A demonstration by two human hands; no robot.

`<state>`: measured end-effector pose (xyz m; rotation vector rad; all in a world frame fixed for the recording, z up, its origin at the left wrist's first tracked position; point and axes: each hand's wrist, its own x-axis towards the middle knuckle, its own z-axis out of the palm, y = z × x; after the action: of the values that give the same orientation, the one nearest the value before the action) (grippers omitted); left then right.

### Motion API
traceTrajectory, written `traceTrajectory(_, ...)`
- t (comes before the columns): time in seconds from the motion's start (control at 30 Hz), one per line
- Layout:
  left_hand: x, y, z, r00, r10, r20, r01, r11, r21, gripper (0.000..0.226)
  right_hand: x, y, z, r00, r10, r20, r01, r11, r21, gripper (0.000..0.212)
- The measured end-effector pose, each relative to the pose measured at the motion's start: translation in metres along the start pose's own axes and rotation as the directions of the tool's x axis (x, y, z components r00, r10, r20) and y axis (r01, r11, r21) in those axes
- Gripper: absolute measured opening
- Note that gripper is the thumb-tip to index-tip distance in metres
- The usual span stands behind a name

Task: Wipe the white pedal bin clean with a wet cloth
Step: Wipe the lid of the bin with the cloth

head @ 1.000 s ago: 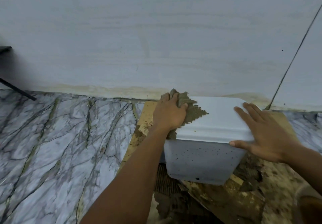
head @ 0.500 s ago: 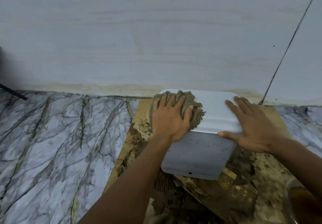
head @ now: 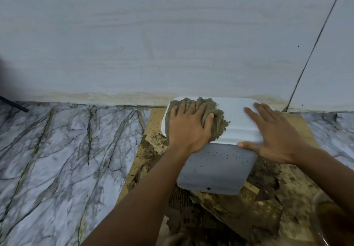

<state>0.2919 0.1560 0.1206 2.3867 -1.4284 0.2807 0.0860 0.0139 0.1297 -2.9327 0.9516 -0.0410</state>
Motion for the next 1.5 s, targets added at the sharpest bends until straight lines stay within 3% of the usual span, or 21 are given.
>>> traceTrajectory(0.17, -0.008, -0.022, 0.010, 0.951, -0.275, -0.139, 0.244, 0.948, -0.204, 0.058, -0.002, -0.001, 0.000, 1.000, -0.012, -0.003, 0.012, 1.000, -0.011, 0.115)
traceTrajectory(0.23, -0.021, -0.010, 0.016, 0.932, -0.299, -0.206, 0.265, 0.948, -0.177, 0.060, -0.004, -0.001, 0.000, 1.000, -0.012, -0.004, 0.012, 1.000, -0.008, 0.116)
traceTrajectory(0.33, -0.032, 0.014, 0.014, 0.961, -0.225, -0.161, 0.217, 0.974, -0.065, 0.064, -0.006, -0.002, 0.000, 1.000, -0.009, -0.002, 0.009, 1.000, -0.020, 0.116)
traceTrajectory(0.47, -0.014, 0.024, 0.006, 0.999, 0.034, -0.001, -0.034, 0.999, 0.002, 0.061, -0.004, -0.001, 0.001, 1.000, -0.005, -0.002, 0.005, 1.000, -0.017, 0.118)
traceTrajectory(0.53, 0.005, 0.017, -0.002, 0.996, 0.040, 0.074, -0.039, 0.999, -0.011, 0.061, -0.003, 0.000, 0.001, 1.000, -0.007, -0.004, 0.007, 1.000, -0.013, 0.117)
traceTrajectory(0.7, 0.014, -0.005, -0.005, 0.975, -0.219, 0.036, 0.220, 0.975, -0.026, 0.064, 0.002, 0.004, 0.003, 1.000, -0.015, -0.018, 0.015, 1.000, 0.012, 0.115)
traceTrajectory(0.83, -0.001, -0.013, 0.004, 0.927, -0.373, -0.052, 0.350, 0.904, -0.245, 0.062, 0.004, 0.006, 0.004, 1.000, -0.010, -0.010, 0.010, 0.999, 0.037, 0.115)
traceTrajectory(0.9, -0.012, -0.012, 0.013, 0.923, -0.341, -0.179, 0.285, 0.917, -0.277, 0.057, 0.005, 0.008, 0.003, 1.000, 0.000, -0.009, 0.000, 0.998, 0.058, 0.114)
traceTrajectory(1.0, -0.028, -0.001, 0.030, 0.922, -0.181, -0.342, 0.143, 0.981, -0.133, 0.053, 0.007, 0.009, 0.003, 1.000, 0.013, 0.005, -0.013, 0.998, 0.065, 0.110)
traceTrajectory(1.23, -0.009, 0.030, 0.047, 0.941, 0.219, -0.258, -0.204, 0.975, 0.086, 0.057, 0.025, 0.016, -0.003, 1.000, 0.015, 0.012, -0.016, 0.995, 0.096, 0.103)
traceTrajectory(1.3, -0.002, 0.012, 0.047, 0.933, 0.240, -0.266, -0.219, 0.970, 0.107, 0.061, 0.031, 0.018, -0.003, 1.000, 0.017, 0.016, -0.018, 0.993, 0.116, 0.107)
traceTrajectory(1.43, 0.009, -0.032, 0.043, 0.939, 0.148, -0.310, -0.124, 0.988, 0.093, 0.067, 0.046, 0.020, -0.005, 0.999, 0.038, 0.030, -0.042, 0.987, 0.156, 0.113)
traceTrajectory(1.5, 0.014, -0.044, 0.041, 0.929, 0.176, -0.326, -0.170, 0.984, 0.047, 0.062, 0.052, 0.023, -0.007, 0.999, 0.039, 0.031, -0.044, 0.985, 0.168, 0.114)
